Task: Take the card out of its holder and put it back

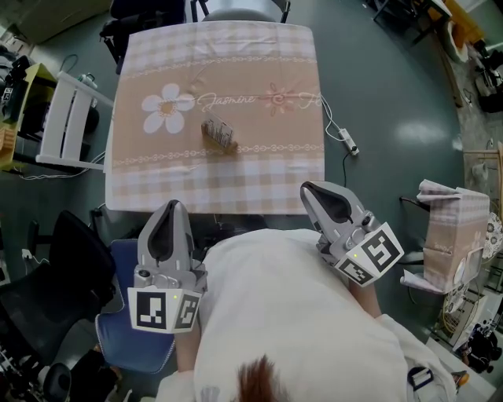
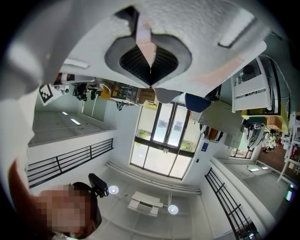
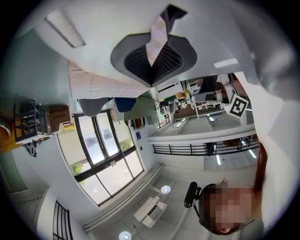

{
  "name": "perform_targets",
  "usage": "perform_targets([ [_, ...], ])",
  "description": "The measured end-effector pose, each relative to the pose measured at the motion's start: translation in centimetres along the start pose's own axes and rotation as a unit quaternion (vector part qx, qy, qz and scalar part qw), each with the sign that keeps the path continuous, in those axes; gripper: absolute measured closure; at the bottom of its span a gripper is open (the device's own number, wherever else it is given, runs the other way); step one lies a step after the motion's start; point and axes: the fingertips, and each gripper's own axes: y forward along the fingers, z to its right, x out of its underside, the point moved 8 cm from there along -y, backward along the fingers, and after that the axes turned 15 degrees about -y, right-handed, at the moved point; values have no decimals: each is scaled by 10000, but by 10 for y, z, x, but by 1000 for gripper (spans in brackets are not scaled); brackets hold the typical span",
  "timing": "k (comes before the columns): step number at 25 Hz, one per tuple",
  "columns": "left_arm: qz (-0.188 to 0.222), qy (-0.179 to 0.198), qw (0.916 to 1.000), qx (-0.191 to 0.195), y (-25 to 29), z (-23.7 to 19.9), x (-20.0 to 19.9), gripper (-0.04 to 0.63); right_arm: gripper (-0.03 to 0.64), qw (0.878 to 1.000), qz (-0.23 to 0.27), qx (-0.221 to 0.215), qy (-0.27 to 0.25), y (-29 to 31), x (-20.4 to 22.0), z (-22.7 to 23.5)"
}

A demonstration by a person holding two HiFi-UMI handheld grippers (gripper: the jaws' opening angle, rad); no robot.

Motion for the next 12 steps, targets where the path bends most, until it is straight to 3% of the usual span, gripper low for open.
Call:
perform_targets([
  [12, -23, 23, 10000, 35, 6, 5, 0, 595, 618, 10000, 59, 36, 28, -4, 1, 6],
])
